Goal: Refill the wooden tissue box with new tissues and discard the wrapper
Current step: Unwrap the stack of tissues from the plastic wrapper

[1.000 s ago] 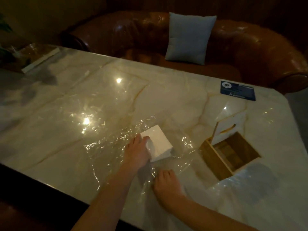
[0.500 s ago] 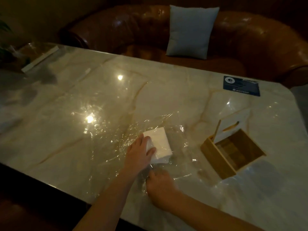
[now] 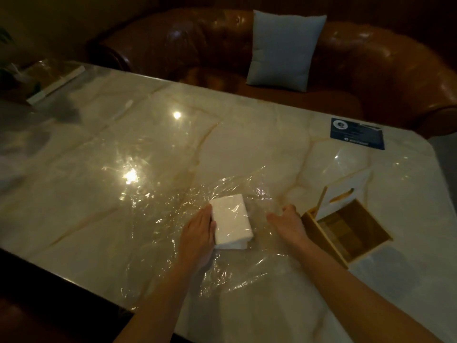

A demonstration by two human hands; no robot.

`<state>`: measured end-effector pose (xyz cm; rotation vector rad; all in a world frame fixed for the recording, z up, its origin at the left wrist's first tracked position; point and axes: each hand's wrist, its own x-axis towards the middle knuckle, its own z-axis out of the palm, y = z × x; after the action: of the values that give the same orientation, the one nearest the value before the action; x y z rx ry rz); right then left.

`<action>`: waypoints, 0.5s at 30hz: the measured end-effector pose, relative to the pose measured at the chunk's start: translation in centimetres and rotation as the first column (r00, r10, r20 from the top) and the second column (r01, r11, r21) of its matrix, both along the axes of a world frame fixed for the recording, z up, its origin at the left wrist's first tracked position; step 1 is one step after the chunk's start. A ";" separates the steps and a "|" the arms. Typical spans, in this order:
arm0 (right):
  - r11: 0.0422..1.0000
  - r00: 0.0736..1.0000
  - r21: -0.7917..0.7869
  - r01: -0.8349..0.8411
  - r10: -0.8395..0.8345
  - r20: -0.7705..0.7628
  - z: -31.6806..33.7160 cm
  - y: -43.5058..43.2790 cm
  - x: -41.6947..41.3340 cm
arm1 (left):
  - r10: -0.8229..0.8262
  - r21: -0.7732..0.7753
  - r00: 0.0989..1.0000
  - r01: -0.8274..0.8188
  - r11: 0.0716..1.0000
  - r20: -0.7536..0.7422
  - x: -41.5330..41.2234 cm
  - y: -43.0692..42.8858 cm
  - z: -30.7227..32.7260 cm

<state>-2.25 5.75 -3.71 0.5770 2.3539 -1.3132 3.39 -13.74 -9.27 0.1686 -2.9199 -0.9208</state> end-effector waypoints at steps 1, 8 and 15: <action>0.996 0.997 -0.064 0.056 -0.052 0.059 -0.4 0.1 0.0 | 0.005 -0.011 1.000 -0.005 1.000 -0.006 0.0 0.0 -0.2; 0.943 0.995 -0.320 0.092 -0.099 -0.003 -0.5 0.8 0.1 | 0.022 -0.015 1.000 -0.022 1.000 -0.001 -0.1 -0.1 -0.7; 0.867 0.980 -0.468 -0.172 0.100 -0.174 2.9 -0.2 0.3 | 0.024 -0.147 0.999 -0.030 0.989 -0.047 0.1 0.2 -0.8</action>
<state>-1.91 5.58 -0.79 0.1599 2.0041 -1.8366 3.46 -13.58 -10.04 0.1756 -2.9217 -0.6915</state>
